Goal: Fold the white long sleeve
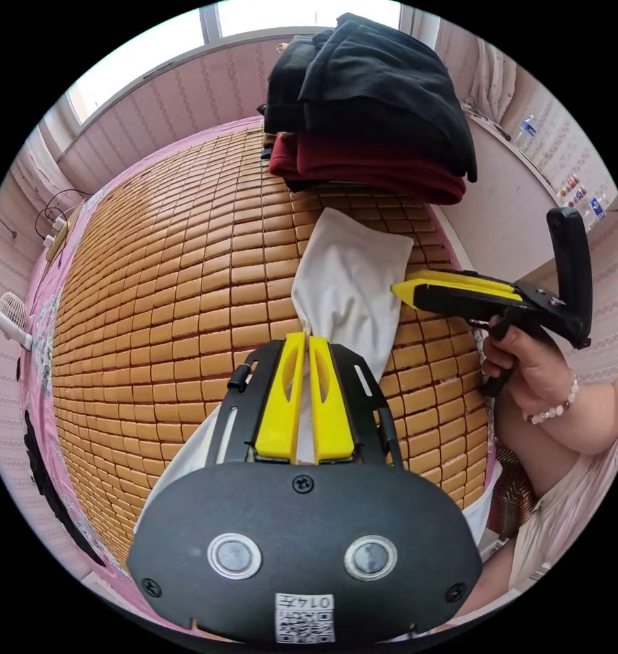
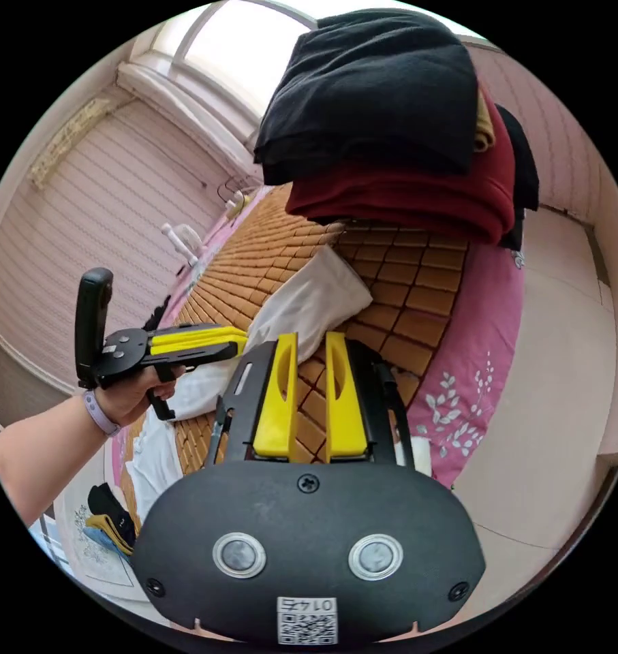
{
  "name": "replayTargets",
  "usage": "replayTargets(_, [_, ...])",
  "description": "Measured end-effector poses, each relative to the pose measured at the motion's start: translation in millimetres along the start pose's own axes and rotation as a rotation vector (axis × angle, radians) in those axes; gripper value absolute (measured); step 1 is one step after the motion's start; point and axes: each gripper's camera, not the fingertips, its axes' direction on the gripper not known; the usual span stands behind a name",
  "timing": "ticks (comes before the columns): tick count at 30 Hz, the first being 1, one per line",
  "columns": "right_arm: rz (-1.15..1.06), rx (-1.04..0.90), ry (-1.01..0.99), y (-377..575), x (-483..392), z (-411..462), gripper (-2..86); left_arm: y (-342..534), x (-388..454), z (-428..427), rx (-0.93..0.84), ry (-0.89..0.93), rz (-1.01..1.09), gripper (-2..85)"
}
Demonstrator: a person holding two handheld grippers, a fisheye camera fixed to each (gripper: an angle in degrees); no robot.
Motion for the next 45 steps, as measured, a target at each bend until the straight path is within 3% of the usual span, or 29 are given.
replayTargets(6, [-0.012, -0.034, -0.053, -9.4, -6.5, 2.5, 0.2, 33.0, 0.2, -14.4, 0.01, 0.03, -0.036, -1.0])
replayTargets(14, [-0.028, 0.086, -0.279, -15.3, -15.6, -13.5, -0.2, 88.3, -5.6, -72.3, 0.097, -0.026, -0.142, -1.0])
replayTargets(19, [-0.242, 0.128, -0.545, -22.1, -56.2, -32.0, -0.2, 149.4, -3.7, -137.1, 0.188, -0.093, -0.23, -1.0])
replayTargets(21, [-0.309, 0.156, -0.551, -15.4, -77.5, -39.6, -0.1, 180.9, 1.2, -167.8, 0.231, -0.14, -0.248, -1.0])
replayTargets(26, [-0.501, 0.294, -0.658, 2.7, -142.8, -87.8, 0.0, 306.3, 15.4, -261.2, 0.312, -0.265, -0.368, -1.0])
replayTargets(29, [-0.682, 0.304, -0.839, 19.1, -209.1, -129.6, 0.3, 397.7, 39.9, -322.6, 0.428, -0.311, -0.435, -0.9])
replayTargets(32, [-0.981, 0.188, -1.024, 64.4, -296.4, -162.2, 0.9, 507.1, 87.5, -373.2, 0.552, -0.381, -0.56, -0.7])
replayTargets(34, [-1.254, -0.07, -1.111, 125.1, -358.7, -159.8, 2.4, 578.7, 116.3, -385.7, 0.576, -0.382, -0.679, -0.2])
replayTargets(37, [-1.459, -0.376, -0.978, 209.0, -392.0, -123.0, 6.7, 703.2, 161.8, -379.2, 0.544, -0.314, -0.928, 3.4])
replayTargets(41, [-1.542, -0.583, -0.79, 265.2, -391.7, -91.6, 8.3, 832.2, 224.3, -352.6, 0.423, -0.249, -1.171, 5.1])
replayTargets(45, [-1.524, -0.671, -0.699, 286.9, -406.4, -76.5, 8.3, 883.7, 257.5, -341.3, 0.447, -0.194, -1.246, 4.9])
